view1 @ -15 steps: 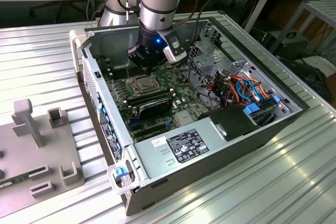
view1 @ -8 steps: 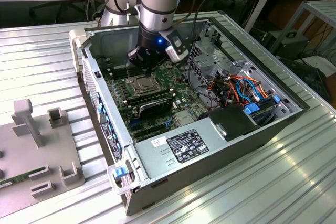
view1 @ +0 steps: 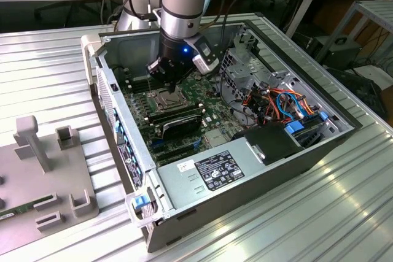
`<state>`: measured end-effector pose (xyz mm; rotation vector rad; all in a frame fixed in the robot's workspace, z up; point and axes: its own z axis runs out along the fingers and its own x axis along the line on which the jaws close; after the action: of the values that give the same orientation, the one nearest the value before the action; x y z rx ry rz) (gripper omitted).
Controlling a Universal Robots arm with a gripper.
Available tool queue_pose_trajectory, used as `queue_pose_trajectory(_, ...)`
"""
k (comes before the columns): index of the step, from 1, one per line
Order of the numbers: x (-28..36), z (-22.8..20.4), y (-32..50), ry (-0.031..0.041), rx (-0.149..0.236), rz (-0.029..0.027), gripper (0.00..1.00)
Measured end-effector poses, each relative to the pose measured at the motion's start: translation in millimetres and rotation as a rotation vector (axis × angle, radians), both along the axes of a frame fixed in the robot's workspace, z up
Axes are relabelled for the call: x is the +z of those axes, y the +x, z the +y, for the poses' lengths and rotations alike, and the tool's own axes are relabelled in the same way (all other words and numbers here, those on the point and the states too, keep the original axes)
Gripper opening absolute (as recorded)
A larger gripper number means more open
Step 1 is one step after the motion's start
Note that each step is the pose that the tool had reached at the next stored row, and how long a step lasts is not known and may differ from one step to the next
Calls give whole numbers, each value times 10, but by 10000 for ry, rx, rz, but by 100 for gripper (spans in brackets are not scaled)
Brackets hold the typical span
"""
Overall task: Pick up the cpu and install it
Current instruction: 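Close the cpu cover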
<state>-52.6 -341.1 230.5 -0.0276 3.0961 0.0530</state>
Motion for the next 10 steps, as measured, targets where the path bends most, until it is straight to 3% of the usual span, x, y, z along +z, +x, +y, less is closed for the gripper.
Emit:
queue_pose_trajectory(6,-49,0,-63,-2,211,-4,11)
queue_pose_trajectory(10,-52,1,-63,-6,237,-5,11)
